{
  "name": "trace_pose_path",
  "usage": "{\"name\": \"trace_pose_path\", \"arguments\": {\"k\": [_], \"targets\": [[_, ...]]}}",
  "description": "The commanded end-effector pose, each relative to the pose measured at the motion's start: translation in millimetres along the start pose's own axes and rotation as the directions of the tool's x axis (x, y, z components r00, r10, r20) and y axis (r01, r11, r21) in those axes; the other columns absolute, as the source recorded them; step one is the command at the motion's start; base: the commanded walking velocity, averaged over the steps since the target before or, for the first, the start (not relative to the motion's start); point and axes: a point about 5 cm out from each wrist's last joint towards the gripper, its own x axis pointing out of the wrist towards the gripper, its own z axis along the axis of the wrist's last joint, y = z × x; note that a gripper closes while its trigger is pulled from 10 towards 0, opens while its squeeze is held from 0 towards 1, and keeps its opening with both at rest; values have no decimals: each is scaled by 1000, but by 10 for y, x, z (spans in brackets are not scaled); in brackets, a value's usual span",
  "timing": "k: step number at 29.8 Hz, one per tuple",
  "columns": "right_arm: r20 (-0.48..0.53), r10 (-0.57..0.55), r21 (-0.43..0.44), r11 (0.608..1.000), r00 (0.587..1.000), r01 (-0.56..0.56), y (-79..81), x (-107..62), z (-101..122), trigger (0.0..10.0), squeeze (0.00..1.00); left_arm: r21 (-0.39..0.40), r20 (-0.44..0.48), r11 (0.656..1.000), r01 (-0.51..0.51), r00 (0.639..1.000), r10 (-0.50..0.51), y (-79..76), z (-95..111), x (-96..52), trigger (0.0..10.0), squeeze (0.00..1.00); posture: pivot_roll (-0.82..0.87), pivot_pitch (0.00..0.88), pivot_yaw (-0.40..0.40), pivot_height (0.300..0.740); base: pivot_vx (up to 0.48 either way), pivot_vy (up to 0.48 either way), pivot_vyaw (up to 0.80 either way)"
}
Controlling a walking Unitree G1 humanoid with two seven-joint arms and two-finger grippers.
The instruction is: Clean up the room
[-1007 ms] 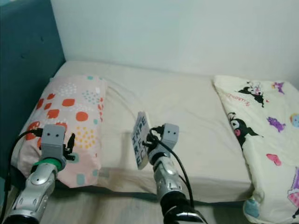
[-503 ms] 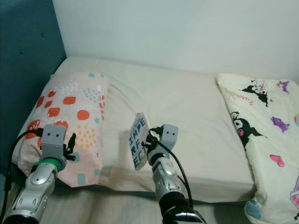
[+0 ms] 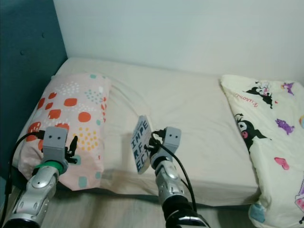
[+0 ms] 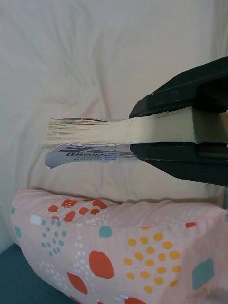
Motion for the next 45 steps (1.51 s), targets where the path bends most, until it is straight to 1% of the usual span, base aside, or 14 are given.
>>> {"name": "trace_pose_path", "arguments": {"k": [1,19,23,28,32,34,44,45], "targets": [[3,7,10,1000,1000,-7,-1,1,7,10000,0,7,-18,1000,-1,1000,1,-5,-42,-26,10000,0,140,0,-19,740,0,0,0],[4,13,28,1000,1000,-13,21,13,17,10000,0,15,-18,1000,1,1000,-1,6,-27,-13,10000,0,144,0,-11,670,0,0,0],[4,14,29,999,1000,-14,26,17,20,10000,0,15,-19,1000,1,1000,-1,7,-25,-12,10000,0,146,0,-11,661,0,0,0],[2,18,30,999,1000,-18,40,20,18,10000,0,16,-20,1000,-2,1000,3,21,-31,-20,10000,0,151,0,-17,631,0,0,0],[2,21,31,999,1000,-21,48,25,23,10000,0,16,-22,1000,-5,1000,5,29,-37,-22,10000,0,149,0,-17,621,0,0,0],[3,22,31,999,1000,-22,50,28,29,10000,0,16,-22,1000,-6,1000,7,32,-39,-22,10000,0,149,0,-17,606,0,0,0],[8,26,30,999,1000,-27,67,49,62,10000,0,16,-18,1000,-10,1000,10,36,-28,-12,10000,0,149,0,-22,566,0,0,0],[10,28,31,999,1000,-29,74,56,72,10000,0,17,-18,1000,-11,1000,11,41,-30,-12,10000,0,149,0,-22,556,0,0,0]]}}
